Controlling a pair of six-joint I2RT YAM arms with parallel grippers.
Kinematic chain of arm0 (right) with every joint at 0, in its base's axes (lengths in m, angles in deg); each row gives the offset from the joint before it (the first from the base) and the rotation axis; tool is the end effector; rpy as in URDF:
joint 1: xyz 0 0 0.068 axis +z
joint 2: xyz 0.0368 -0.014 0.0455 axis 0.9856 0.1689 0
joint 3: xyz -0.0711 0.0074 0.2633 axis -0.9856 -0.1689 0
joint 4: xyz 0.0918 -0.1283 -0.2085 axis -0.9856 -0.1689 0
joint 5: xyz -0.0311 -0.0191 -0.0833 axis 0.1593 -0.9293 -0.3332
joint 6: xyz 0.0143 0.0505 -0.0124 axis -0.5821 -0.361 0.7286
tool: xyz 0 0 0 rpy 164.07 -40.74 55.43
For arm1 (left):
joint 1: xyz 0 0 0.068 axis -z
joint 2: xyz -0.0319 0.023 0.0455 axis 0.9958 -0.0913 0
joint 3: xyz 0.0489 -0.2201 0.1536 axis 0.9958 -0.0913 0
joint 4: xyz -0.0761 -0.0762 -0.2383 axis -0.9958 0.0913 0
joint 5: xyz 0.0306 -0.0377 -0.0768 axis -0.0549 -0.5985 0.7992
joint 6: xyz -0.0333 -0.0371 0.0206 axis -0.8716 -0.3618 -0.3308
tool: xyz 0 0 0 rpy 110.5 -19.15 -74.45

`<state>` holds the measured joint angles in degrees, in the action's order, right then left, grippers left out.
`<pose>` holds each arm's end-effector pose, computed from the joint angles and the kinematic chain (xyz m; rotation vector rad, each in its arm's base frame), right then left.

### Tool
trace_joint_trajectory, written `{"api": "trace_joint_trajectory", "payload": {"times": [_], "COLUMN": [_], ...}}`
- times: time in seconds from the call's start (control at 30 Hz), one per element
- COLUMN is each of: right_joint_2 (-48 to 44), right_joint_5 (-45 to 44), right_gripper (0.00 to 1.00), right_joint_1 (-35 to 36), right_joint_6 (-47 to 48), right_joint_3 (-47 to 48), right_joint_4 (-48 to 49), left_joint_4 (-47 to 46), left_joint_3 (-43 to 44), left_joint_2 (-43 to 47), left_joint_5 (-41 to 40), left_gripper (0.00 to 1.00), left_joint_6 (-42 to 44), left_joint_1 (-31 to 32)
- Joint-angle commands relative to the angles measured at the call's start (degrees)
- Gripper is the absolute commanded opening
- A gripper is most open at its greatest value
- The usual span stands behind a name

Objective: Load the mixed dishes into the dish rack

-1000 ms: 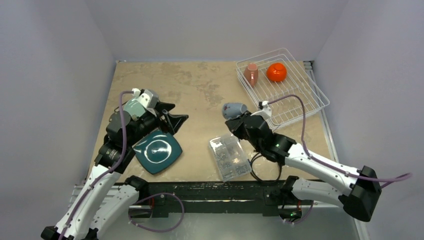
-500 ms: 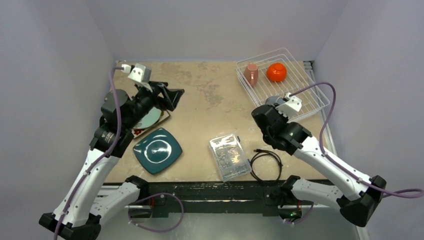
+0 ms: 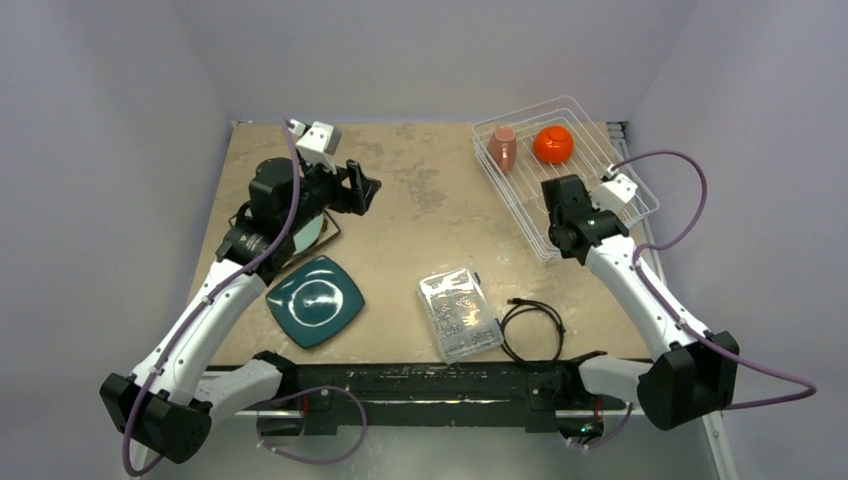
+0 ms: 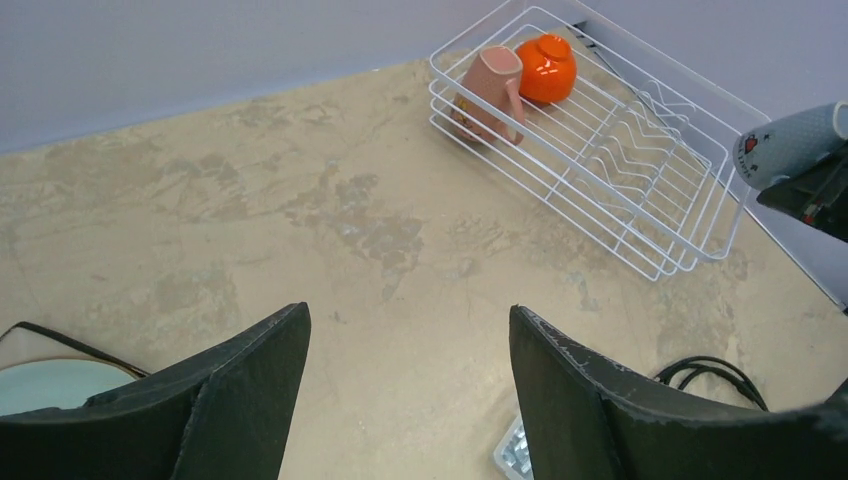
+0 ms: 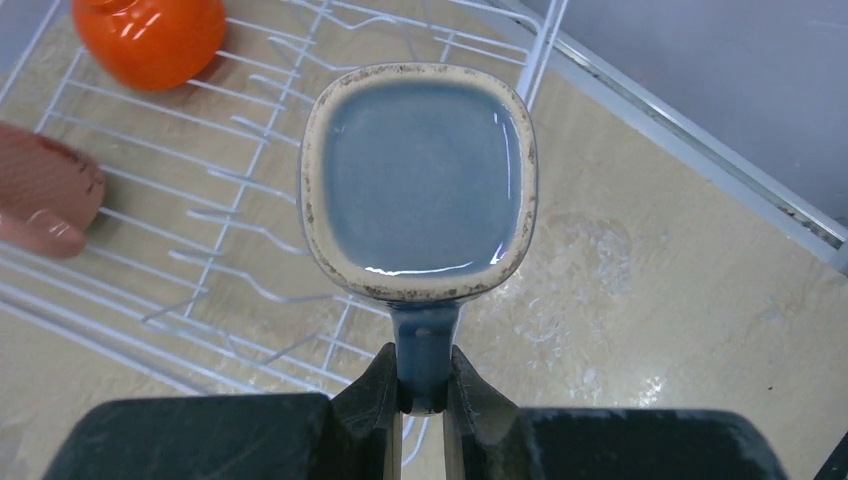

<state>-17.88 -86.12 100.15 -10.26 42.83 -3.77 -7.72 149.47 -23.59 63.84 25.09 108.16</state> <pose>0.2270 0.0546 0.3019 0.9183 1.9572 -0.3076 0.2131 -0.0971 0.3948 0.2627 1.7489 -0.5666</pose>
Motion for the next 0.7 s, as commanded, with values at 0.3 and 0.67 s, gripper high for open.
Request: {"api": "trace_joint_trajectory", "payload": {"times": [0.3, 0.67], "right_joint_2": [18.88, 31.18], "right_joint_5": [-0.36, 3.55], "right_gripper": [0.0, 0.0], "right_joint_1": [-17.04, -23.41], "right_joint_6": [-0.78, 1.37], "right_joint_3": [11.88, 18.98], "right_joint_4": [3.92, 6.47], "left_joint_4": [-3.42, -4.42], "left_joint_3": [2.0, 2.22], "left_joint_2": [-4.13, -4.78], "left_joint_5": [10.05, 12.95], "left_gripper": [0.7, 0.7], "left_joint_6": [-7.32, -9.52], "left_joint_1": [0.42, -2.33]}}
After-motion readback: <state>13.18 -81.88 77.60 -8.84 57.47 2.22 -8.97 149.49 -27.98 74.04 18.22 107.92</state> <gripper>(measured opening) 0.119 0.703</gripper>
